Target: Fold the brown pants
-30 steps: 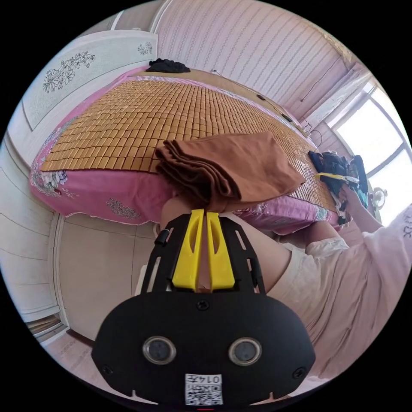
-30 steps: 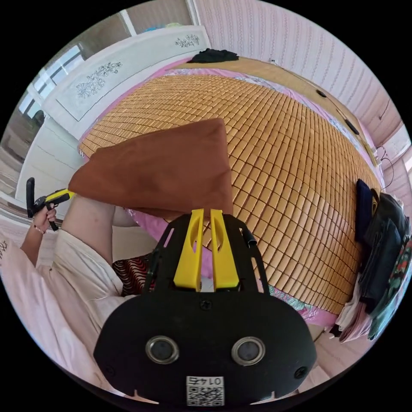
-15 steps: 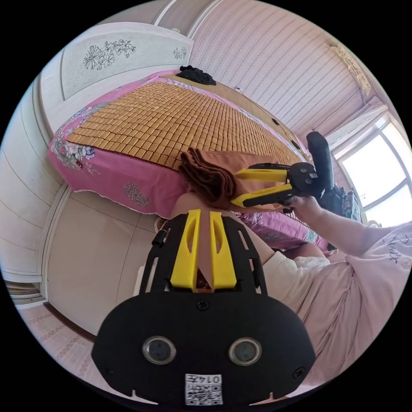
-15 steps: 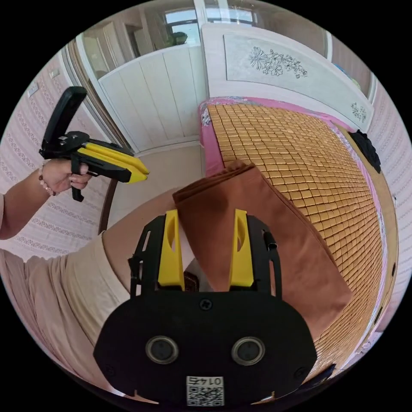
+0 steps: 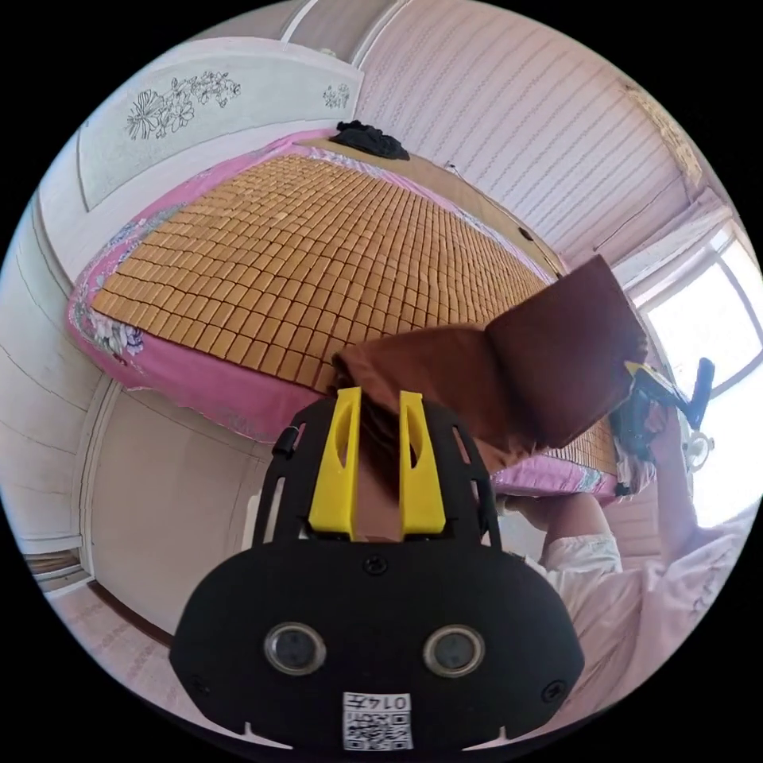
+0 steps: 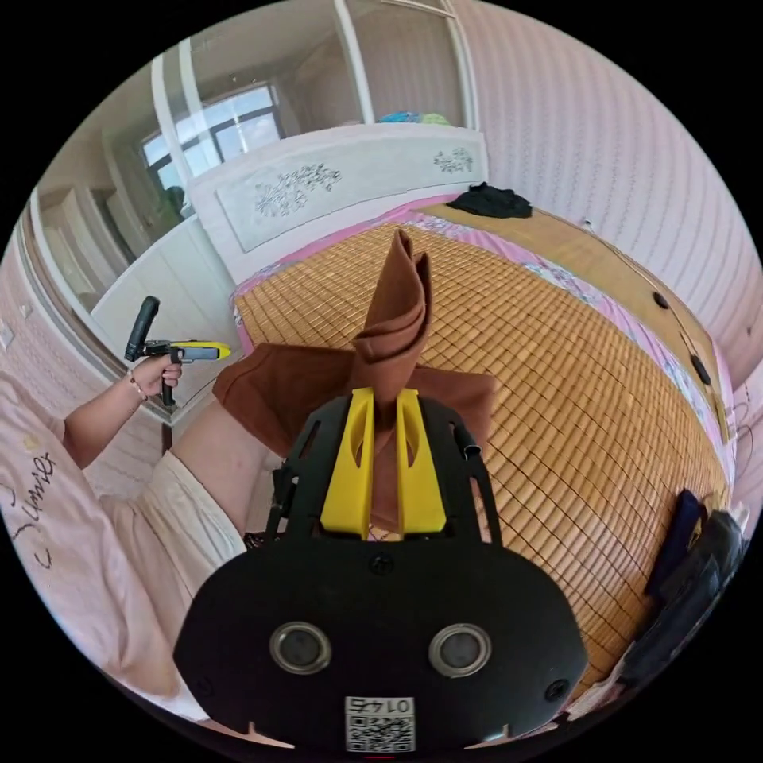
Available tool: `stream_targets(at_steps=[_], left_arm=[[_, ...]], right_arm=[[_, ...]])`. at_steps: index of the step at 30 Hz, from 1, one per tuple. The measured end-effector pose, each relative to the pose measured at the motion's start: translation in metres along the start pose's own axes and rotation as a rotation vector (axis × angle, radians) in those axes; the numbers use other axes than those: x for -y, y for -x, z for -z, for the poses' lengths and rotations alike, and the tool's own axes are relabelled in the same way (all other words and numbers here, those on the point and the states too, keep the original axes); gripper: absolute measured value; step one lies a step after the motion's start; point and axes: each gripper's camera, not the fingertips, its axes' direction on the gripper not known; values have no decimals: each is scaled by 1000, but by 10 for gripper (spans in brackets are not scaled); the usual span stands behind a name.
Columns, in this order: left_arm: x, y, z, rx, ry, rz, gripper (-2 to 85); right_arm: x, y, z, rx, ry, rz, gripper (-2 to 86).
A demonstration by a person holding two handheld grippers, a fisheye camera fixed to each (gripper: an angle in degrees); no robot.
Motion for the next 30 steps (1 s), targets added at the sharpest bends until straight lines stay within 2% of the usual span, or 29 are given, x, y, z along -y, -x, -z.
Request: stream_targets(at_steps=[3,6,9,11,15,19,21,24,27,30], left_arm=[[33,1,-29,18,86,20,101],[50,-16,-45,106,175,-76,116],[51,-34,-47,188,202,-163,127],[48,-34,-62,223,281,-172,125],[47,-42,-69,282,289,-198,96],[57,-61,-59,251,268,-245,19],[69,-71,-44,225,213,-264,10],[110,-86,-6,91,76,-243,3],[152,-102,45,-4,-111,-269,2],[166,-100,101,-34,-305,-279,5]], right_arm=[[-15,-39,82,-122,-86,-96,35],[-31,-70,149,-309,-140,-170,32],[-59,-101,198,-438,-189,-267,31],[-77,-121,213,-489,-172,-348,32],[-114,-154,216,-474,-109,-477,31],[-116,-168,214,-449,-79,-475,30],[-101,-179,225,-464,-106,-456,30],[-73,-208,260,-444,-219,-508,29],[-54,-238,302,-323,-335,-536,30],[-73,-241,343,-354,-487,-472,35]])
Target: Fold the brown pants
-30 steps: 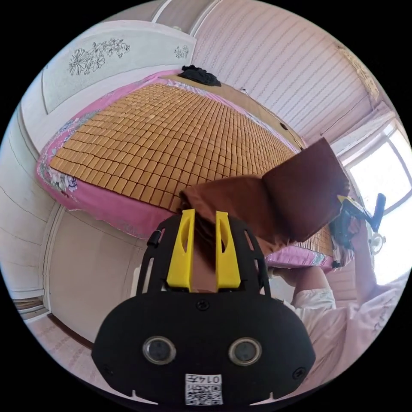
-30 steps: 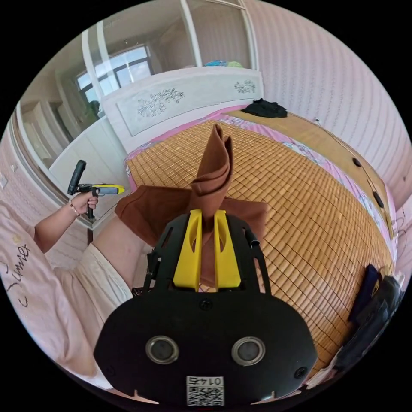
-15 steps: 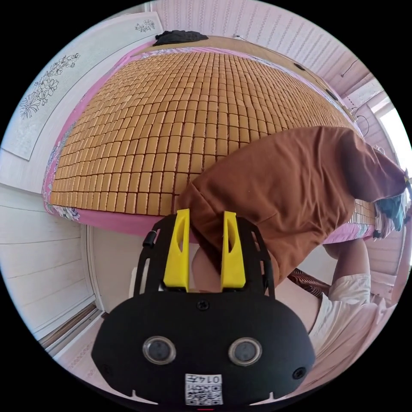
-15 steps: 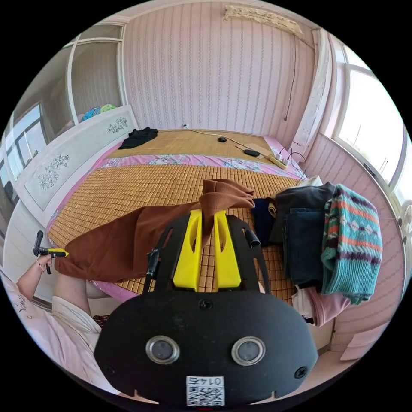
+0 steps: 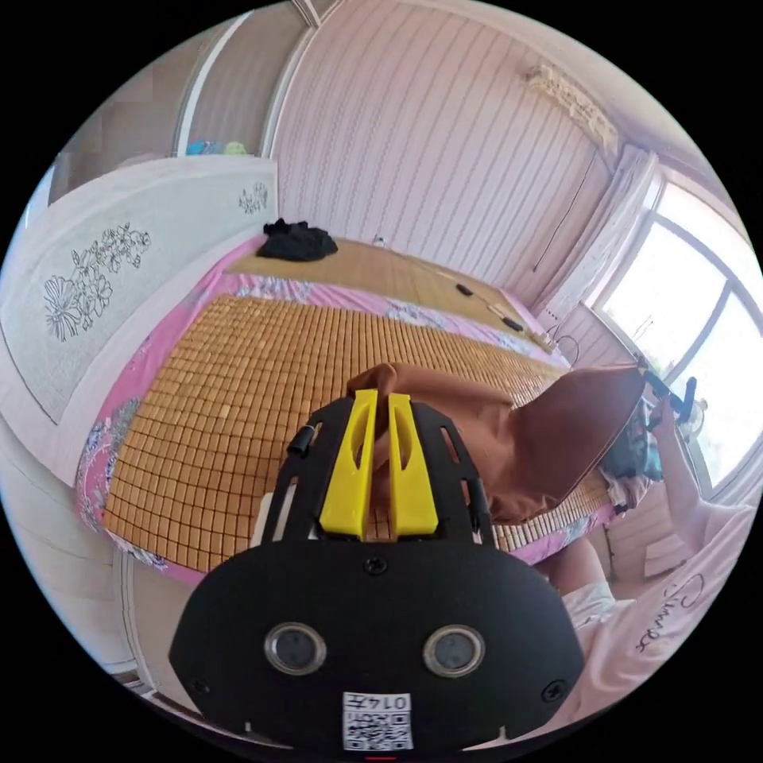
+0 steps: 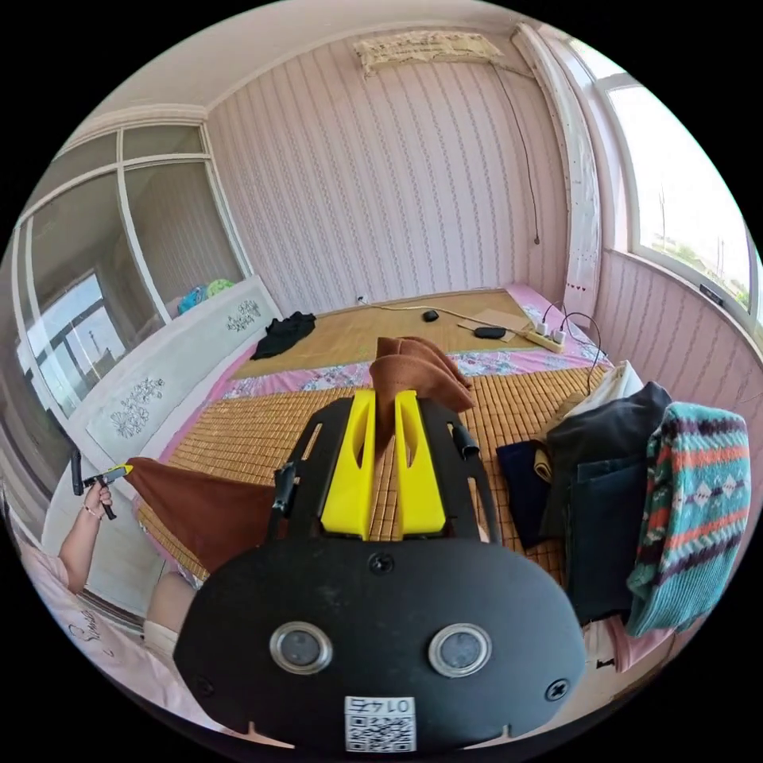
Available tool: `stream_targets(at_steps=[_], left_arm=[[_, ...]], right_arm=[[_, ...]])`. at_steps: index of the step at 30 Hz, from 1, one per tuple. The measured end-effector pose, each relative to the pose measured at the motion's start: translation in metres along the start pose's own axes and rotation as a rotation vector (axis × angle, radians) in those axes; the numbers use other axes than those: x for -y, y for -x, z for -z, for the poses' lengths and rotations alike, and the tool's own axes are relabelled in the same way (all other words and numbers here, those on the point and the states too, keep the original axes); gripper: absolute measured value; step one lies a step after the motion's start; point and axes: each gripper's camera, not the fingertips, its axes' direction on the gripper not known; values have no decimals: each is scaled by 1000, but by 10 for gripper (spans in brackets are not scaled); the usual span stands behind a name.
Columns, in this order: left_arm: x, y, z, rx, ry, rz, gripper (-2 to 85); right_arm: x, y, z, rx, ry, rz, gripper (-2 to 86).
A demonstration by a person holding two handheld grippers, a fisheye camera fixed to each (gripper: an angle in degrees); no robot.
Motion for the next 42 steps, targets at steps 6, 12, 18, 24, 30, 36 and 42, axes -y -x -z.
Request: stream_targets(at_steps=[6,12,18,24,30,36,42], left_arm=[[-69,51,35,12,-121,50,29],[-185,100,-45,150,270,341,-5],[-173,94,-40,107,212,351,5],[-118,62,-86,45,238,232,44],[-91,19,-171,151,459,80,46],[-109,-1,-192,233,492,33,0],[-110,-11,-202,220,506,52,-8]], right_arm=[[-124,-81,44,-55,75,-94,63],[-254,-124,23,-221,461,-437,60],[-201,-110,4,-173,454,-326,119],[-155,-72,-83,-64,503,-265,181],[-165,-38,-166,-347,739,-135,67],[-161,-43,-56,-187,481,-187,2],[-248,-58,43,-247,588,-389,1]])
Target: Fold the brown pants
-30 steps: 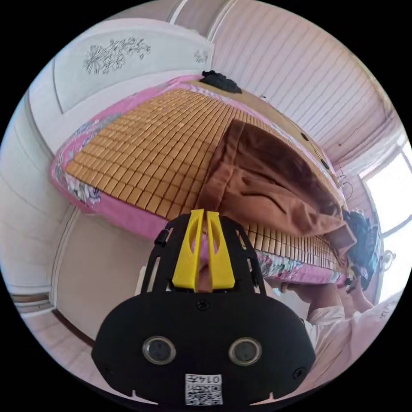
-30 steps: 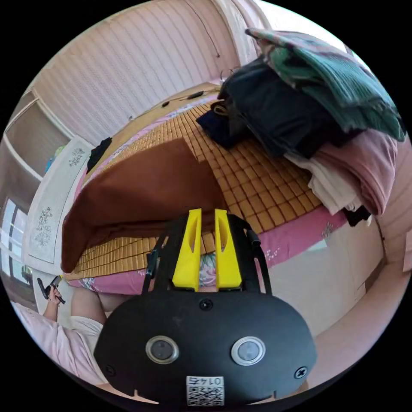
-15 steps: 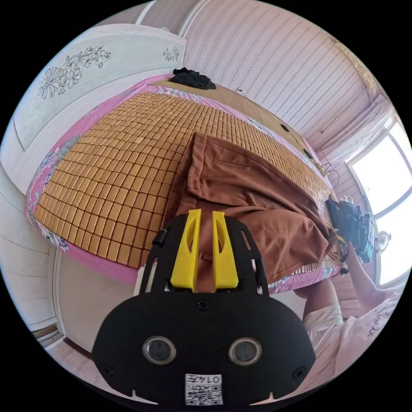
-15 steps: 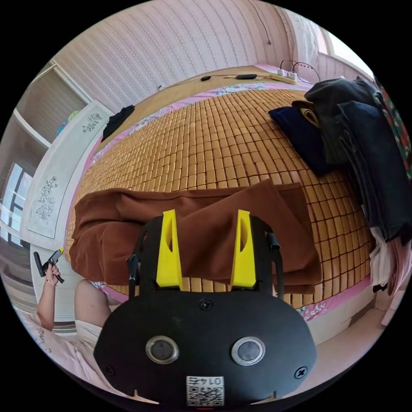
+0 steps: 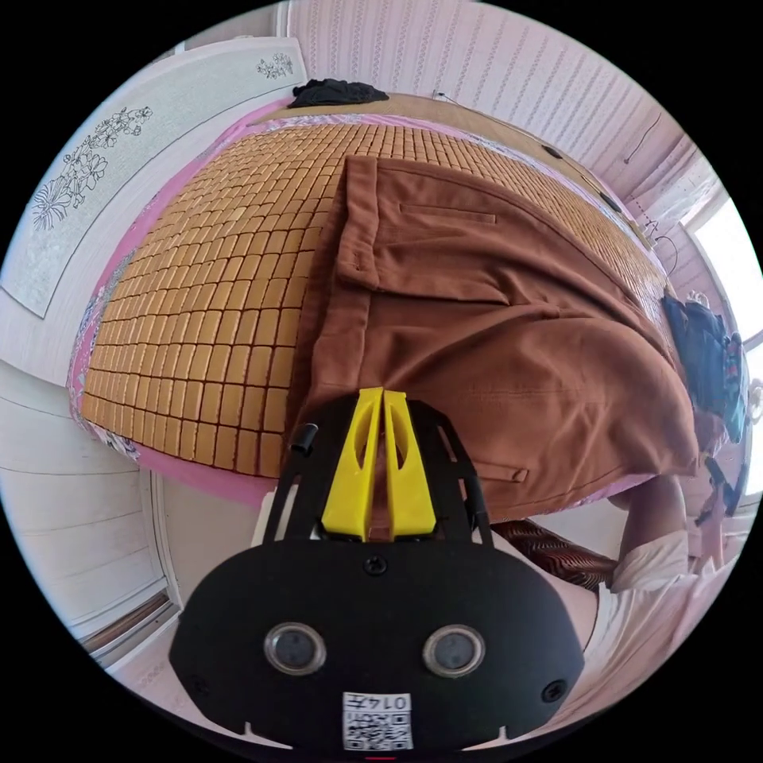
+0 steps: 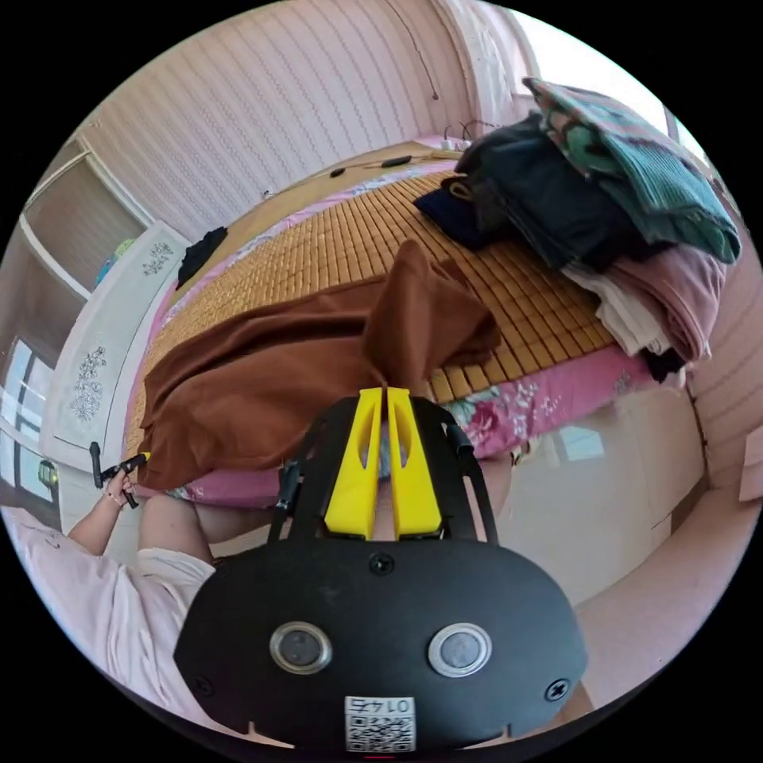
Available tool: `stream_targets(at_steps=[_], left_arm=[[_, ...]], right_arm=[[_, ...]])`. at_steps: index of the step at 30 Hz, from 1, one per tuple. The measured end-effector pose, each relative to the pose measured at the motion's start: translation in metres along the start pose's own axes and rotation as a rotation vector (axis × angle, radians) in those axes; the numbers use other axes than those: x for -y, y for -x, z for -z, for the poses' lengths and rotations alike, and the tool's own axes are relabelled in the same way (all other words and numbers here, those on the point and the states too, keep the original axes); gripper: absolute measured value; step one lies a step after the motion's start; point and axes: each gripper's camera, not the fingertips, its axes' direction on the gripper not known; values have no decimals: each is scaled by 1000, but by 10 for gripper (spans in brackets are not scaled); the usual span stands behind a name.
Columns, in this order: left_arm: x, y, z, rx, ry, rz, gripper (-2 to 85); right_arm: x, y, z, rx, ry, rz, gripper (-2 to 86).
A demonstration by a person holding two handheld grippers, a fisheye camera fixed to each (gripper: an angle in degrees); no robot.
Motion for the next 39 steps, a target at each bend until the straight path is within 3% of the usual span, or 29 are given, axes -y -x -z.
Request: stream_targets(at_steps=[4,8,15,17,20,24,30,32,36,39], left_arm=[[12,-2,15,3,-52,30,-8],[40,-11,37,41,-155,25,-8],[110,-51,-9,42,-114,50,-8],[127,-75,-35,102,-45,3,-8],[143,-105,-56,293,30,-140,-9],[163,-124,-67,402,73,-236,-10],[196,-111,-80,527,111,-178,-10],[205,-96,-83,445,110,-133,-10],[209,-96,-89,465,112,-151,-9],[202,-97,-85,466,96,-174,-9]], right_arm=[[-6,-15,18,-164,-96,-64,-1],[51,20,15,-237,-221,79,-2],[168,93,-118,-215,-60,232,-3],[181,103,-149,-241,-2,249,-4],[196,115,-166,-288,-93,273,-4],[237,129,-191,-284,-95,312,-4],[295,169,-238,-274,-57,394,-4],[305,180,-249,-291,-75,413,-4],[319,186,-255,-233,-23,369,-4],[289,168,-215,-132,-147,361,-1]])
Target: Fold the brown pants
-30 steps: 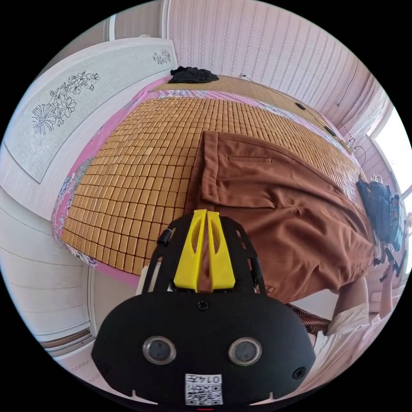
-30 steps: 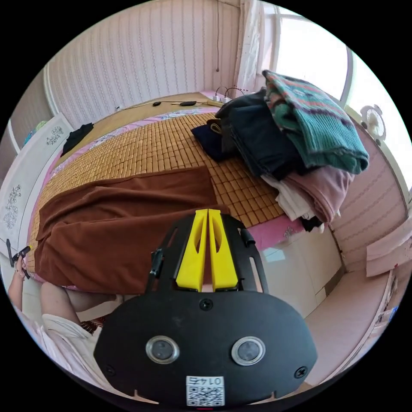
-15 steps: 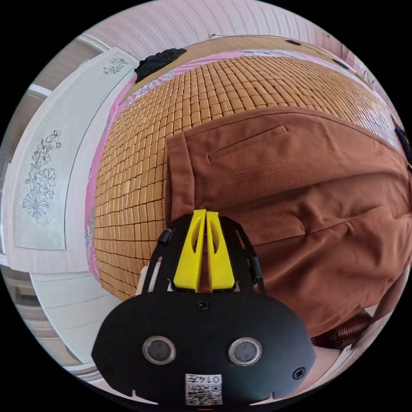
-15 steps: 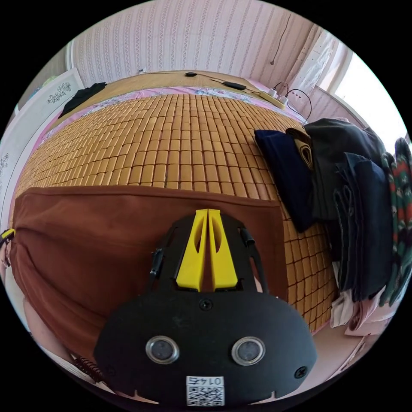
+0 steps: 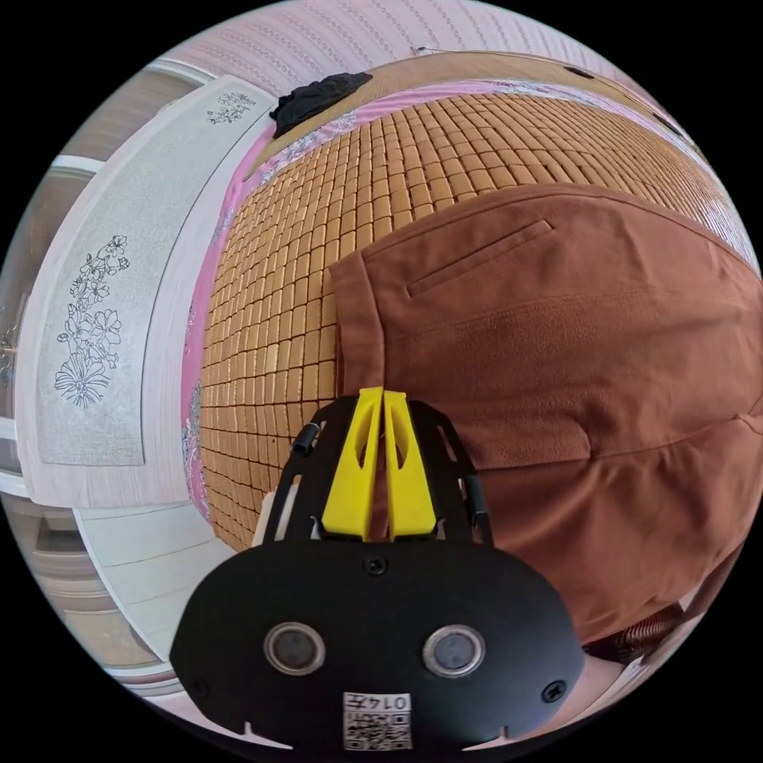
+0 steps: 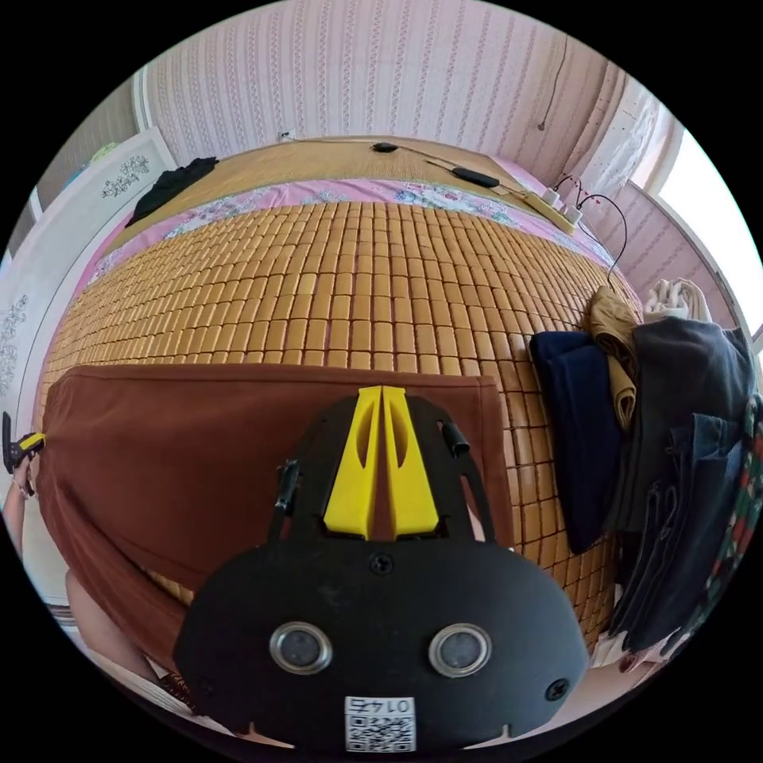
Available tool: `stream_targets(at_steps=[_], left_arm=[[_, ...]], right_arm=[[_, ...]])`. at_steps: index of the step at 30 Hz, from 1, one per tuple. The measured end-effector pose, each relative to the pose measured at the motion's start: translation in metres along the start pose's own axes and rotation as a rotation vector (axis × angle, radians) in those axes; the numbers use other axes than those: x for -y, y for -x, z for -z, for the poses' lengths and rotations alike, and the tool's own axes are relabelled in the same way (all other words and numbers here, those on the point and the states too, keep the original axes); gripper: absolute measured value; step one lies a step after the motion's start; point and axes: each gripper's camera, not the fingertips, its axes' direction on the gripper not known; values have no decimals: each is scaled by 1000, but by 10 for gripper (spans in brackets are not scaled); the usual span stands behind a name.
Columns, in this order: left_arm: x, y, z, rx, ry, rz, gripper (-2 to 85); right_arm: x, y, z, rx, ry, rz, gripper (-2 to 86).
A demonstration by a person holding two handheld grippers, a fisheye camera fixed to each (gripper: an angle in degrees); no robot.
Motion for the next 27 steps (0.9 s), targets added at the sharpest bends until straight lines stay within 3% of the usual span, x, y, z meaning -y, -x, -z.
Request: stream_targets(at_steps=[3,5,9,12,15,23,27], left_arm=[[-33,5,31,-37,-204,29,-8],[-68,-16,55,-92,-306,-86,-8],[-124,-67,71,-326,-291,-227,-8],[-158,-106,65,-468,-227,-275,-9],[-176,-119,52,-433,-202,-207,-9],[-184,-79,24,-592,-135,-116,-8],[-207,-37,20,-642,-185,11,-6]], right_arm=[[-63,-21,41,45,9,29,33],[-112,-37,55,0,83,6,74],[-216,-67,63,-80,204,-175,111],[-246,-68,40,-22,247,-251,70],[-242,-59,31,-50,197,-208,42],[-219,-56,0,-19,207,-199,10],[-217,-48,7,-27,197,-211,3]])
